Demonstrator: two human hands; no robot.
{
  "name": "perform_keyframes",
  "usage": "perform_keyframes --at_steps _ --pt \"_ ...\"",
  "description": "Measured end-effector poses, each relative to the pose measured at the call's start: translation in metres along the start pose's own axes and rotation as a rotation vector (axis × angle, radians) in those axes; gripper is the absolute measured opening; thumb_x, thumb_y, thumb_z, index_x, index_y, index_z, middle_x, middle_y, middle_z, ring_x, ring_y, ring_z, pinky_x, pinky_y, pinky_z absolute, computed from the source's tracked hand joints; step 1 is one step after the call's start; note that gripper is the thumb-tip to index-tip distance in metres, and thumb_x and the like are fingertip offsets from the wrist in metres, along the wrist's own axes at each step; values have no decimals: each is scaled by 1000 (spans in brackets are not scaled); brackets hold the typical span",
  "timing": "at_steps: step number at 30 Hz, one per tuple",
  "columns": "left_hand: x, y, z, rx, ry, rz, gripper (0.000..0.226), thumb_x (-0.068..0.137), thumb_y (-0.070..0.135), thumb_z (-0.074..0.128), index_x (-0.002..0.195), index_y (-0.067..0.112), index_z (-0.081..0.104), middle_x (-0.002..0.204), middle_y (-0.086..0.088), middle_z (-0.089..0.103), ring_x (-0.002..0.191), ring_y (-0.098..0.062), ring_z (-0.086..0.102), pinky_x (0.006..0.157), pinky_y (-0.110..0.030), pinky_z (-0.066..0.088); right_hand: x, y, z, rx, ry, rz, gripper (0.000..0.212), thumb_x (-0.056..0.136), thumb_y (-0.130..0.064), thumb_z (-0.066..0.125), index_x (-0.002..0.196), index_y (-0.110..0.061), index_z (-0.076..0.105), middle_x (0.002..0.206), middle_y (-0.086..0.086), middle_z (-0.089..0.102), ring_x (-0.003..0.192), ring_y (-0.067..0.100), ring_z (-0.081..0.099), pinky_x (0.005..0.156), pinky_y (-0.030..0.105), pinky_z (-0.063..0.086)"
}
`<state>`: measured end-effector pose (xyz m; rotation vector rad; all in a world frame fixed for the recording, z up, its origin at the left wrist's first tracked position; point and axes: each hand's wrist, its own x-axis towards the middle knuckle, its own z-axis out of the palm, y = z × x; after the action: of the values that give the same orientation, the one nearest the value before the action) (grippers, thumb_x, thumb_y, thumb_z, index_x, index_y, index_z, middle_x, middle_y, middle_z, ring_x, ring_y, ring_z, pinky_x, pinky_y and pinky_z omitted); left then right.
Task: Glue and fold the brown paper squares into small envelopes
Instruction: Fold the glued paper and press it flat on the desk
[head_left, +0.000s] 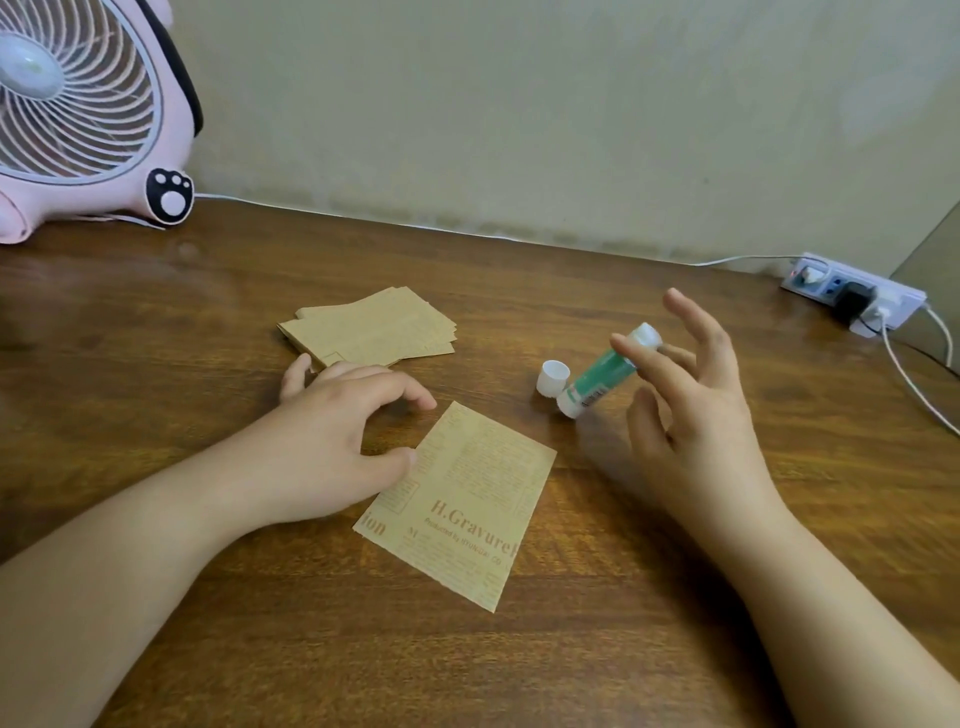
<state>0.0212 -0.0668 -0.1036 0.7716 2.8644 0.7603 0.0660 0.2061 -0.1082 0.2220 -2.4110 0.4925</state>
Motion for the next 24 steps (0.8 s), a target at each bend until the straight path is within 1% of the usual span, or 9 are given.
perform_keyframes --at_steps 3,6,9,12,15,17,20,21,24 --pt "0 0 1 -5 18 11 29 87 40 57 110 52 43 112 39 34 116 14 19 116 -39 -15 -1 0 0 -20 -71 -24 44 85 1 47 126 -14 57 151 7 24 127 17 42 96 24 37" --pt "-1 -1 1 -23 40 20 27 87 40 58 106 52 44 117 34 41 117 14 22 116 -38 -15 -3 -3 -1 -1 -99 -28 43 86 -3 48 126 -17 56 150 5 25 129 15 39 95 10 30" --pt "-1 -2 2 -26 48 32 26 86 40 59 105 53 45 114 36 40 120 13 24 116 -37 -14 -2 -5 1 38 -116 -32 44 87 1 50 125 -20 57 149 4 25 130 11 37 93 1 27" --pt "0 -2 2 -22 46 37 26 87 39 58 105 52 46 114 36 40 123 10 25 116 -38 -12 -1 -7 4 55 -147 -39 46 86 2 53 126 -23 55 150 2 25 127 6 35 92 -3 26" --pt "0 -3 2 -16 54 35 26 87 39 58 107 51 46 119 32 43 125 9 26 116 -38 -12 0 -9 5 60 -155 -26 47 86 0 55 126 -24 55 151 2 24 128 9 36 90 -4 27" --pt "0 -3 2 -11 63 37 26 88 39 58 108 50 46 121 30 44 124 9 27 117 -38 -11 1 -10 6 60 -150 -18 47 85 0 56 126 -24 55 151 3 23 132 15 35 98 6 29" --pt "2 -4 2 -19 117 56 25 88 36 59 107 48 48 117 27 47 117 6 34 118 -38 -4 0 -10 7 78 -136 -12 47 85 -1 57 125 -25 55 153 4 21 135 19 33 108 34 36" --pt "3 -5 1 -14 159 57 24 88 35 59 106 47 49 116 26 47 114 5 35 118 -38 0 0 -11 7 84 -133 -8 47 85 -1 57 124 -26 55 153 3 20 135 20 33 107 37 36" --pt "9 -18 -2 35 351 -19 24 86 30 63 108 34 56 117 18 47 115 -5 35 114 -37 19 0 -13 5 98 -133 -11 49 83 -4 59 123 -31 56 155 3 17 136 19 32 107 36 33"
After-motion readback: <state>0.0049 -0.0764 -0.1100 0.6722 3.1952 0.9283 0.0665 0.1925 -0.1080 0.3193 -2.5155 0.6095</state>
